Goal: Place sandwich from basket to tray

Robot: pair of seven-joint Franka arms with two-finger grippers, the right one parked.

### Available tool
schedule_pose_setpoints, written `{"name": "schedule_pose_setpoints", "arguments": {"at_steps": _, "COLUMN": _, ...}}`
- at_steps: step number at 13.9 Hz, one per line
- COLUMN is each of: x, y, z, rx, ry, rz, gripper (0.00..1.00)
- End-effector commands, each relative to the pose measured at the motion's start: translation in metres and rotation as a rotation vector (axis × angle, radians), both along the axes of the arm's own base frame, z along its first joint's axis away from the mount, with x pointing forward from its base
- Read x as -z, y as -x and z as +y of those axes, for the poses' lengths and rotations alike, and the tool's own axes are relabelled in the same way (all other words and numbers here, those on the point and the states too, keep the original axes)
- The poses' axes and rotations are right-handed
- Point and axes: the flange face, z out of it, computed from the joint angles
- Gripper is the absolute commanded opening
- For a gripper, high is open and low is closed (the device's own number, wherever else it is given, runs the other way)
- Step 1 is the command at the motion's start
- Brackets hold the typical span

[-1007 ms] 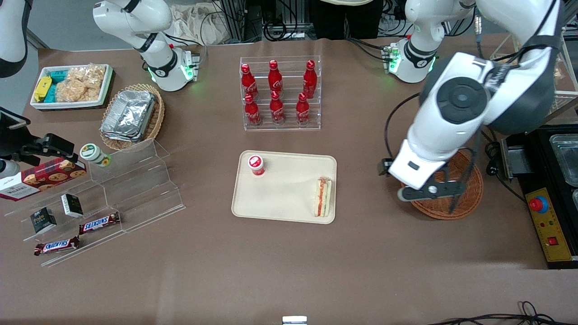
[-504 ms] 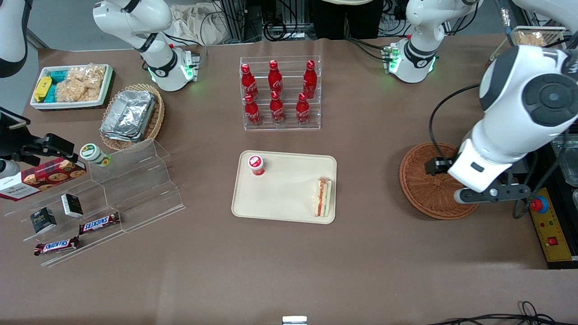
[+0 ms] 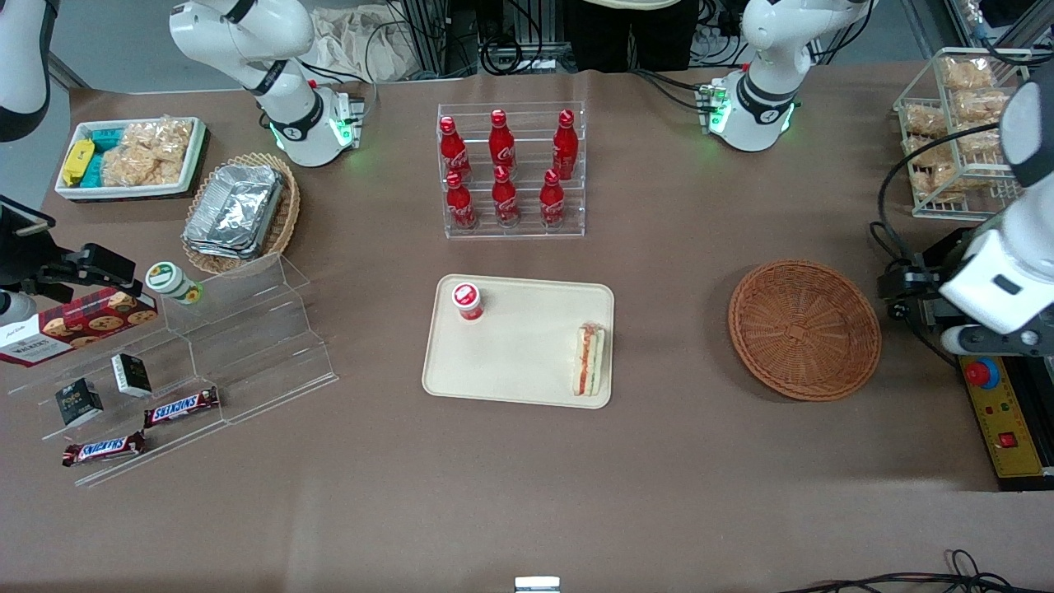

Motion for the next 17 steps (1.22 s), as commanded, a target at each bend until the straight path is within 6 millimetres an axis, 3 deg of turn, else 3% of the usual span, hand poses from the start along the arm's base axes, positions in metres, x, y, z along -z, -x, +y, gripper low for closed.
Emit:
{"name": "schedule_pose_setpoints", "arguments": {"at_steps": 1, "x": -0.016, "y": 0.008, "z": 0.027, "rx": 0.051, "ry": 0.007, "rz": 0.017, "gripper": 1.0}}
{"name": "schedule_pose_setpoints", "arguments": {"at_steps": 5, "x": -0.051, "y": 0.028, "z": 0.052, "rx": 0.1, "ry": 0.006, "rz": -0.019, "gripper": 1.0}}
{"name": "schedule_pose_setpoints", "arguments": {"at_steps": 9, "x": -0.077, "y": 0.047, "z": 0.038, "rx": 0.112, "ry": -0.007, "rz": -0.032, "gripper": 1.0}}
{"name": "schedule_pose_setpoints", "arguments": {"at_steps": 12, "x": -0.081, "y": 0.052, "z": 0.037, "rx": 0.082, "ry": 0.022, "rz": -0.046, "gripper": 1.0}}
{"name": "schedule_pose_setpoints", "arguments": {"at_steps": 14, "x": -0.082, "y": 0.054, "z": 0.027, "rx": -0.046, "ry": 0.065, "rz": -0.054, "gripper": 1.0}}
{"name": "schedule_pose_setpoints", "arguments": {"at_steps": 17, "x": -0.084, "y": 0.056, "z": 0.016, "rx": -0.077, "ry": 0.137, "rz": -0.056, "gripper": 1.0}}
